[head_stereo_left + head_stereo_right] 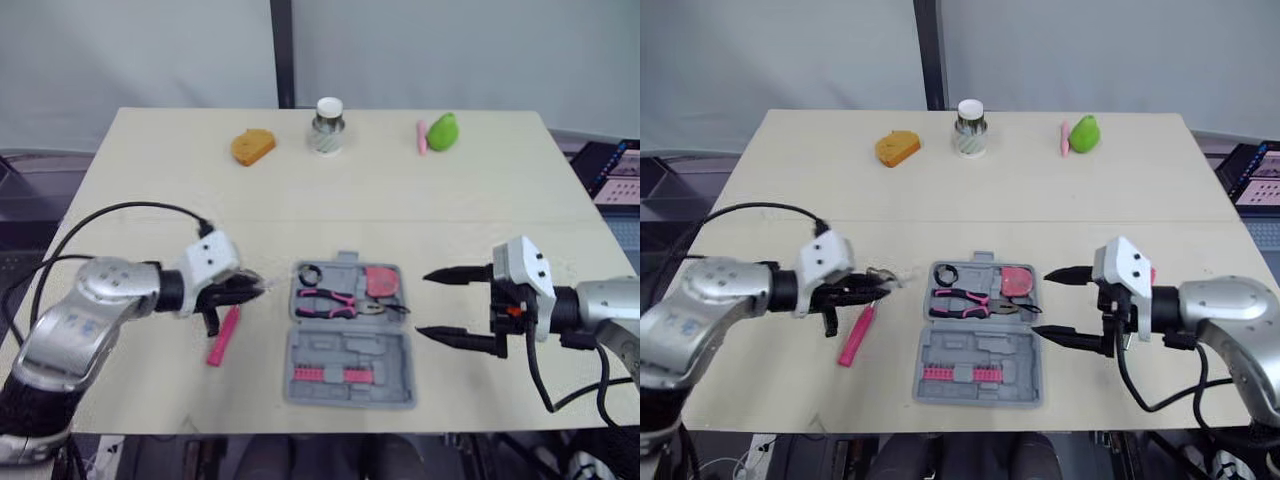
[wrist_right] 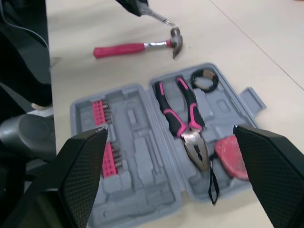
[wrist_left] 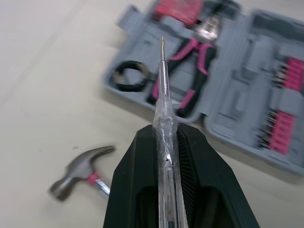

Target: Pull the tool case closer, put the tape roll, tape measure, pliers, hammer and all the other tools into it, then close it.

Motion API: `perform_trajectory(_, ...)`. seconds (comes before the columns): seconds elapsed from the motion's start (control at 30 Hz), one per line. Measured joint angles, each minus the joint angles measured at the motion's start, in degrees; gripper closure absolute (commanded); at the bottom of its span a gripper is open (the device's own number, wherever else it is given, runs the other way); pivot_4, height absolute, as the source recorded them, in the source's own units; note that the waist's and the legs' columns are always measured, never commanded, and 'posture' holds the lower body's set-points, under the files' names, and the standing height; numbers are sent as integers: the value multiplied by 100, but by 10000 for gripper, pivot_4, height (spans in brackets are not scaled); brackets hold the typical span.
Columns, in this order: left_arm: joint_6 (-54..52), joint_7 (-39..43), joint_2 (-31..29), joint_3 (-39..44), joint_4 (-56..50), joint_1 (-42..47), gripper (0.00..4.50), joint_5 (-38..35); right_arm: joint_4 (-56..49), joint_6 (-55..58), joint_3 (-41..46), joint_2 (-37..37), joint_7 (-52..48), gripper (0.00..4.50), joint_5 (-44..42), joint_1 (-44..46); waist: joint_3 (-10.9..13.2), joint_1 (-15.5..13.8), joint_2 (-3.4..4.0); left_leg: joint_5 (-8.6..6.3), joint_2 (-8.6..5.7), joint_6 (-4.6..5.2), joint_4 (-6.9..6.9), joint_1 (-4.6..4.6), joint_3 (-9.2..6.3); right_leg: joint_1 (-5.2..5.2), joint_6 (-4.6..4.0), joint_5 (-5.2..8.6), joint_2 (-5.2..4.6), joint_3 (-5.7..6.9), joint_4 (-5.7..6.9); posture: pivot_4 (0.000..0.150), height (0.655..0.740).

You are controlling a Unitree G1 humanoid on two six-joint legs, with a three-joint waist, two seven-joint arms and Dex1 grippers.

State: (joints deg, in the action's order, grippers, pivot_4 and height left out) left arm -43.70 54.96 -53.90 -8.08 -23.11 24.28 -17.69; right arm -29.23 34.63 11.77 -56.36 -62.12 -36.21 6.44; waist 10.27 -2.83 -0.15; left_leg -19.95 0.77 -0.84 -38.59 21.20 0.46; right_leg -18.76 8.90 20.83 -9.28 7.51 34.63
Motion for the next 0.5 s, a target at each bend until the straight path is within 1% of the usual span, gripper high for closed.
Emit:
perform_trajectory(0.13, -225, 506, -49, -879, 151, 998, 44108, 247, -173, -83, 49, -3, 126, 0, 184, -323, 6, -2, -4, 0, -2, 0, 3, 7, 2, -6, 0, 0, 0, -2, 0, 1500, 7400)
perform_trajectory(0.2, -339, 603, 132, -1298, 196, 1355, 44108, 415, -328, -88, 65, 0, 230, 0, 238, -488, 8, -5, -6, 0, -2, 0, 4, 6, 3, -6, 0, 0, 0, -3, 0, 1500, 7400)
perform_trajectory(0.23, -354, 604, 188, -1395, 212, 1383, 44108, 460, -358, -87, 66, 1, 252, 0, 247, -517, 8, 0, -7, 0, -2, 1, 4, 6, 3, -6, 0, 0, 0, -3, 0, 1500, 7400)
perform_trajectory(0.33, -481, 584, 475, -2083, 424, 1551, 44108, 854, -521, -80, 123, 26, 419, 0, 305, -745, 13, -1, -12, 1, 1, 1, 1, 5, 4, -7, 0, 0, 2, -3, 4, 1500, 7400)
perform_trajectory(0.43, -673, 509, 812, -2479, 560, 1736, 44108, 1104, -666, -67, 181, 64, 541, 0, 303, -862, 16, -11, -16, 1, 0, 1, -8, 9, 1, -7, 0, 0, 2, -4, 7, 1500, 7400)
perform_trajectory(0.5, -791, 467, 1000, -2590, 591, 1871, 44108, 1176, -736, -56, 205, 70, 608, 0, 302, -934, 17, -24, -18, 1, 0, 1, -14, 12, -3, -6, 0, 0, 2, -2, 8, 1500, 7400)
